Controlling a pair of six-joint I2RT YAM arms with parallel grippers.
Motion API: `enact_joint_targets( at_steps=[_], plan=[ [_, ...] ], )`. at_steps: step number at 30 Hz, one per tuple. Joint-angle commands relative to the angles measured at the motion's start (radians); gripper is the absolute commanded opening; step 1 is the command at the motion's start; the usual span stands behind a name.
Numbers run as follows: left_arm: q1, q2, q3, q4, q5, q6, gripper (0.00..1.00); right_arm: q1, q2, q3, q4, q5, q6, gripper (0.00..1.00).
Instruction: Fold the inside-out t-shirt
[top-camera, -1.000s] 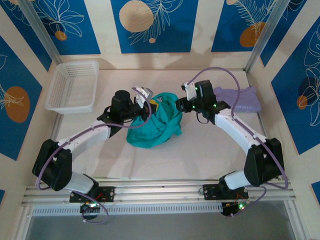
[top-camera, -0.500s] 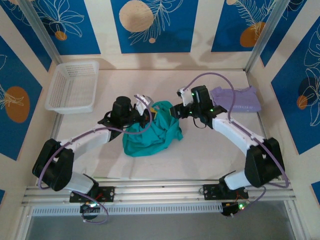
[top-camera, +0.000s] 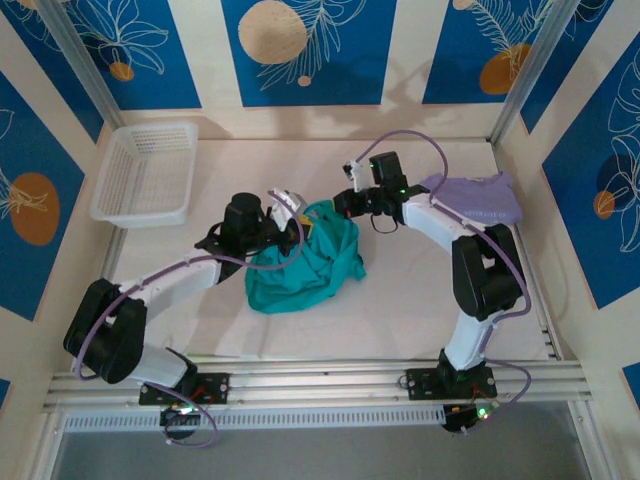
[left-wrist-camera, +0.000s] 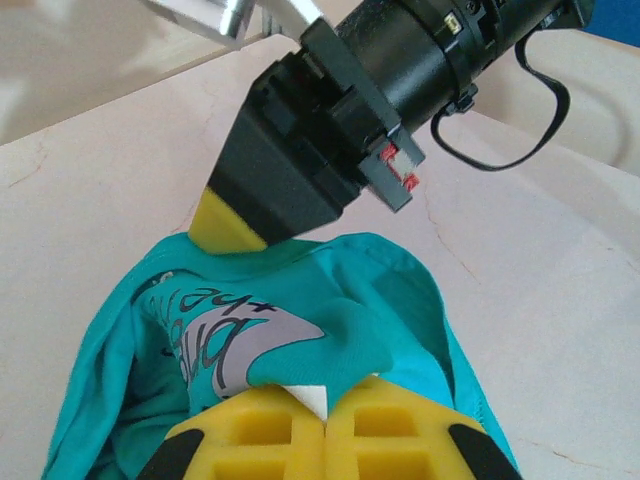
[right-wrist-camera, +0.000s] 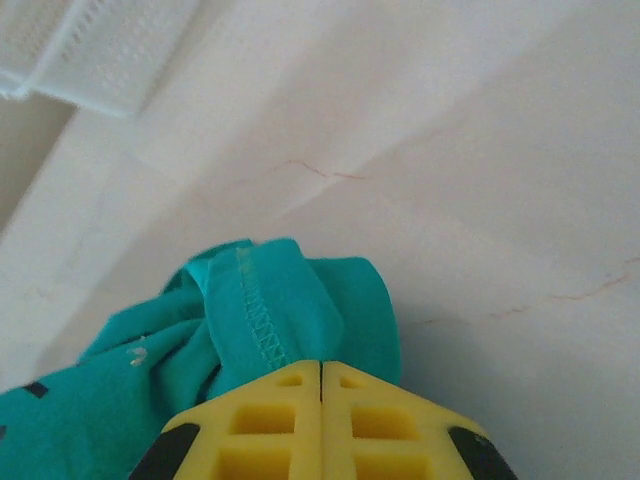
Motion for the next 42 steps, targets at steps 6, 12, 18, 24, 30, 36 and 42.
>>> enact_joint_targets(
  at_steps=[6, 12, 18, 24, 30, 36, 42],
  plan=[
    [0.051, -0.115, 0.095, 0.122, -0.067, -0.097, 0.0, -0.113, -0.073, 0.124, 0.019, 0.003, 0.137, 0.0],
    [0.081, -0.17, 0.182, 0.231, -0.075, -0.189, 0.0, -0.158, -0.149, 0.066, 0.055, 0.155, 0.124, 0.0],
    [0.029, -0.152, 0.196, 0.215, -0.02, -0.036, 0.0, -0.129, -0.127, 0.064, 0.039, 0.143, 0.101, 0.0],
    [-0.06, -0.054, 0.103, 0.14, -0.027, 0.107, 0.0, -0.143, -0.21, -0.095, 0.006, 0.173, 0.048, 0.44],
    [-0.061, -0.011, 0.05, 0.174, -0.02, 0.072, 0.0, -0.068, -0.52, -0.457, 0.223, -0.033, -0.051, 0.57],
    [-0.069, -0.005, 0.036, 0.175, -0.003, 0.043, 0.0, 0.07, -0.548, -0.548, 0.374, -0.122, -0.055, 0.64],
    [-0.071, -0.023, 0.02, 0.161, 0.003, 0.022, 0.0, 0.119, -0.397, -0.422, 0.398, -0.043, -0.027, 0.4]
  ],
)
